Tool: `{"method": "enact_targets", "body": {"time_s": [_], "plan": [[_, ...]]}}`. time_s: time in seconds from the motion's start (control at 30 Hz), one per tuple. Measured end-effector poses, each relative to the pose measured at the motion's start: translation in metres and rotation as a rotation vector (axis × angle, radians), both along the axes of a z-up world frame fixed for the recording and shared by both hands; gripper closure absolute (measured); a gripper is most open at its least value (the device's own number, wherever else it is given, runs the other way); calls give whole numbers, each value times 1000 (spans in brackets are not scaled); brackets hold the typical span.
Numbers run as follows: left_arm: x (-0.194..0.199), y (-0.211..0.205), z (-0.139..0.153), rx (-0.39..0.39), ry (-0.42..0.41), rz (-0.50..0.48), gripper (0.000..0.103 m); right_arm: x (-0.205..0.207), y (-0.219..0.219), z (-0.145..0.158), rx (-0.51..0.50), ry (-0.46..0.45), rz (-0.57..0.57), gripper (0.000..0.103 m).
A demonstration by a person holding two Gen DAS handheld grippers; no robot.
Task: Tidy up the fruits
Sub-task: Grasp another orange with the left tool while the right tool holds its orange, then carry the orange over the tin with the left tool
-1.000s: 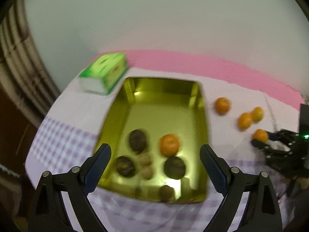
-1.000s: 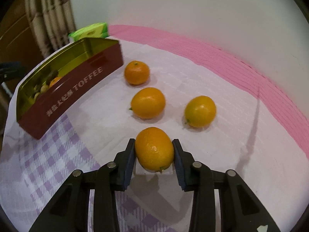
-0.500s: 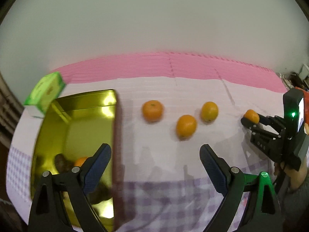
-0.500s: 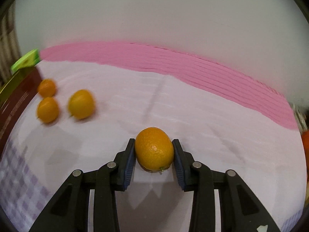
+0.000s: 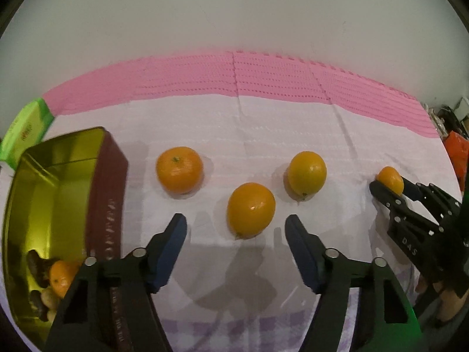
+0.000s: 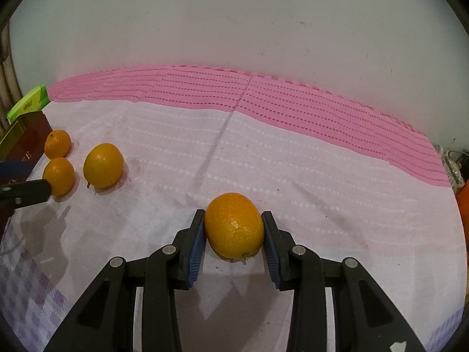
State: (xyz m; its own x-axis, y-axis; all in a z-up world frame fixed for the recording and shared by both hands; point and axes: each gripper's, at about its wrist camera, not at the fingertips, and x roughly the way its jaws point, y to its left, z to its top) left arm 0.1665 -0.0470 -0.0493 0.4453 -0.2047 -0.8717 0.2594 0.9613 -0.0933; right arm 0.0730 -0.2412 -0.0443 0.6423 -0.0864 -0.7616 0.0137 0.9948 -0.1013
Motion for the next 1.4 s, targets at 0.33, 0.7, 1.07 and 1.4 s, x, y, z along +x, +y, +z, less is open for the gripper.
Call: {"method": "enact_targets", "body": {"time_s": [0.33,0.7,1.07,1.4], "plan": [[11,-14,-11,-2,3,-31,56,1,-4,0,26,4,2,68],[1,-18,-10,25,-25,-47,65,1,-3,0,24,4,2,68],[-30,-6,-5,37,-14,-55,65,2,-3,0,6,4,3,68],[-45,13,17,16,-38,-15,65,2,1,0,-15,3,2,68]]}}
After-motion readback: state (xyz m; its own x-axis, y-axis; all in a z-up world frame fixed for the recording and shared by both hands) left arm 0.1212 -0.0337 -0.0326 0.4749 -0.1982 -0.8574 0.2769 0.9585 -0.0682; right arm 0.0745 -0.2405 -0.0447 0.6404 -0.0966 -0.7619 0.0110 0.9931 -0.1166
